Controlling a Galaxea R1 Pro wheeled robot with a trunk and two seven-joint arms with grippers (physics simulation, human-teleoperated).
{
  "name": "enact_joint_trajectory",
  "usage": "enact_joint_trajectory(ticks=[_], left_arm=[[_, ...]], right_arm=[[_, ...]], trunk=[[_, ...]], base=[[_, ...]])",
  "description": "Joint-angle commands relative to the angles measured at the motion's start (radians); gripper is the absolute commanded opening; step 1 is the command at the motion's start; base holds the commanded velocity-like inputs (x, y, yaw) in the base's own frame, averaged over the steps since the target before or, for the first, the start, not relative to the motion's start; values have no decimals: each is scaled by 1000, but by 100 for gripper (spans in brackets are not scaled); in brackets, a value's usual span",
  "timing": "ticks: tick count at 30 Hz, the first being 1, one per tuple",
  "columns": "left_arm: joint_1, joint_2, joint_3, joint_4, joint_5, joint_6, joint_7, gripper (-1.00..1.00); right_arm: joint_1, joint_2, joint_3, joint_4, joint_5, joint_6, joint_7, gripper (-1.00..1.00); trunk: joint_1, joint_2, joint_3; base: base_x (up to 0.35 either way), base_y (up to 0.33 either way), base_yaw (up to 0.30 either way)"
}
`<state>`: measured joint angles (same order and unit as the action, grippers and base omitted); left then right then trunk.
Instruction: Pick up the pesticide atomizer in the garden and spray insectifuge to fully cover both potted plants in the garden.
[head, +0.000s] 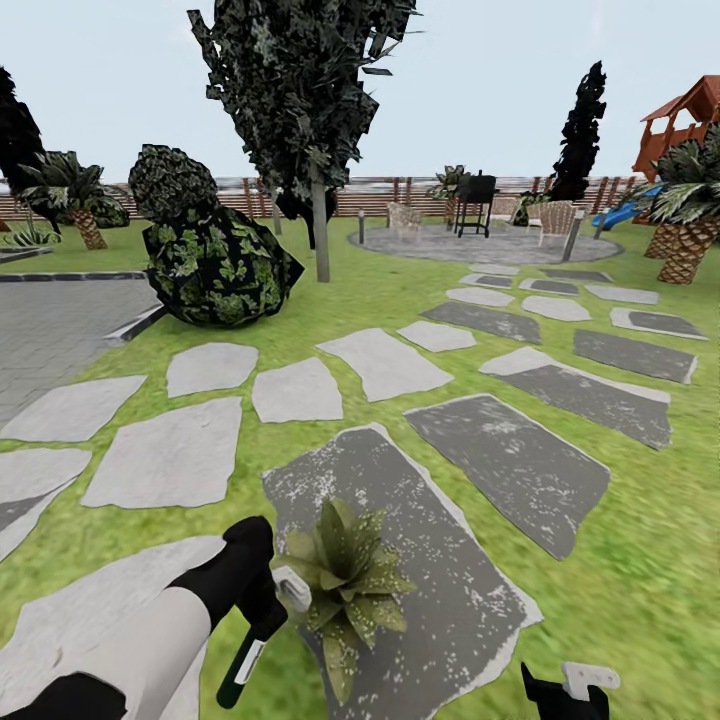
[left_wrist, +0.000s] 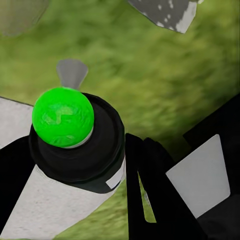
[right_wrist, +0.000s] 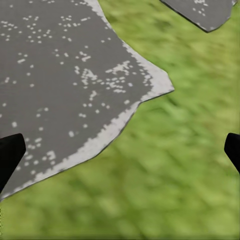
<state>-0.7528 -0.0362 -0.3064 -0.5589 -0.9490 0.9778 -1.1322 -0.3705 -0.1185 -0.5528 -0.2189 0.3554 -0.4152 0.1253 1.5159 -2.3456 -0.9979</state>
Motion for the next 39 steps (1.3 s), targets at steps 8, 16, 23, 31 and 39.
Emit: enact_joint_trajectory(ticks=[8,16,23,31,39], left_arm=[[1,1,1,-1,-9,2,-11,-100],[3,21,0,0,-11,2,-6,-100],[3,18,7,-3,-13,2,-5,-100],[1,16,7,-7,-14,5,-3,-100],[1,18,8,-7,-13,7,-4,-100]], right_arm=[[-1,0,-9,0,4,-4,7,100],[-1,-1,-9,1,7,-4,7,100],[-1,0,-9,0,4,-4,7,100],[-1,-1,-9,0,4,-5,7,100],[-1,0,-9,0,4,-4,7,100]], trunk=[[0,0,-1],[0,0,-1],[0,0,-1],[0,0,-1],[0,0,-1]], base=[[-134,0,0],[-3,0,0],[0,0,0],[-47,108,0],[-6,301,-68]])
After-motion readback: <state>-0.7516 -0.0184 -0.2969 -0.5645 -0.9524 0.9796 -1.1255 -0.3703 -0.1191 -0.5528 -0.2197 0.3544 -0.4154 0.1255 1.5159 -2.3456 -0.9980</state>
